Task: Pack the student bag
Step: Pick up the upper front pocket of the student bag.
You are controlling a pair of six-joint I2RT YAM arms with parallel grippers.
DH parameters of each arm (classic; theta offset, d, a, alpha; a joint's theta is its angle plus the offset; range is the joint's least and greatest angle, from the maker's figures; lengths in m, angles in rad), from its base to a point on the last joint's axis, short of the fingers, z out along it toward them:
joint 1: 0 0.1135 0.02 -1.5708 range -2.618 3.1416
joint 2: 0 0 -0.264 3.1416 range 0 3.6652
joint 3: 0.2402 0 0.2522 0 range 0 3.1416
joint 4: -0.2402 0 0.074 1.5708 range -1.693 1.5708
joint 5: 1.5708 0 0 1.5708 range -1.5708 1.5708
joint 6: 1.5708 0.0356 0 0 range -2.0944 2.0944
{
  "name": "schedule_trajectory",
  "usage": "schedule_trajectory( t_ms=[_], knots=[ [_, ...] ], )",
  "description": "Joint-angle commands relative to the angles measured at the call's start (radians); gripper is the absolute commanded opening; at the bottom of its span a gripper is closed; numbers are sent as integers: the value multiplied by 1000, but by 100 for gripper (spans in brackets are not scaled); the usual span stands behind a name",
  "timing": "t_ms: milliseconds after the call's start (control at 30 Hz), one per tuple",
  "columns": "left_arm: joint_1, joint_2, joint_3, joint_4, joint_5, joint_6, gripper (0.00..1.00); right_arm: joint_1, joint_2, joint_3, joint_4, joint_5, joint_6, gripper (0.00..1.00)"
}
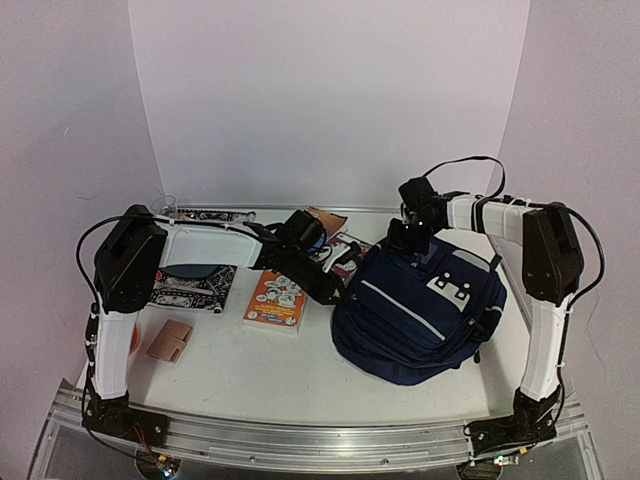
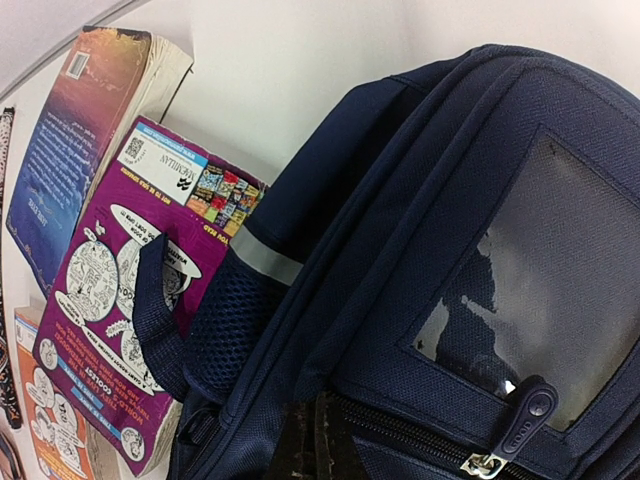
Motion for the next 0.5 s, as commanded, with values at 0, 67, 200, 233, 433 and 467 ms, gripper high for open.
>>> schedule_trajectory(
  t_ms=[0,67,200,233,433,467],
  knots=[
    [1,6,26,-15,24,12,6,23,-20,37,-1,-51,1,0],
    [1,-4,19,-22,17,9,1,24,-14,45,-2,-48,2,0],
    [0,-34,2,-26,-7,-13,0,23,-4,64,-1,-32,11,0],
    [-1,-42,-1,-27,-12,-19,0,23,-2,68,-1,-24,17,0],
    [-75,-100,-20,-28,-71,-91,0,25,18,102,-2,41,88,0],
    [-94,-103,-25,-28,-99,-105,0,25,19,109,-5,62,104,0]
  ],
)
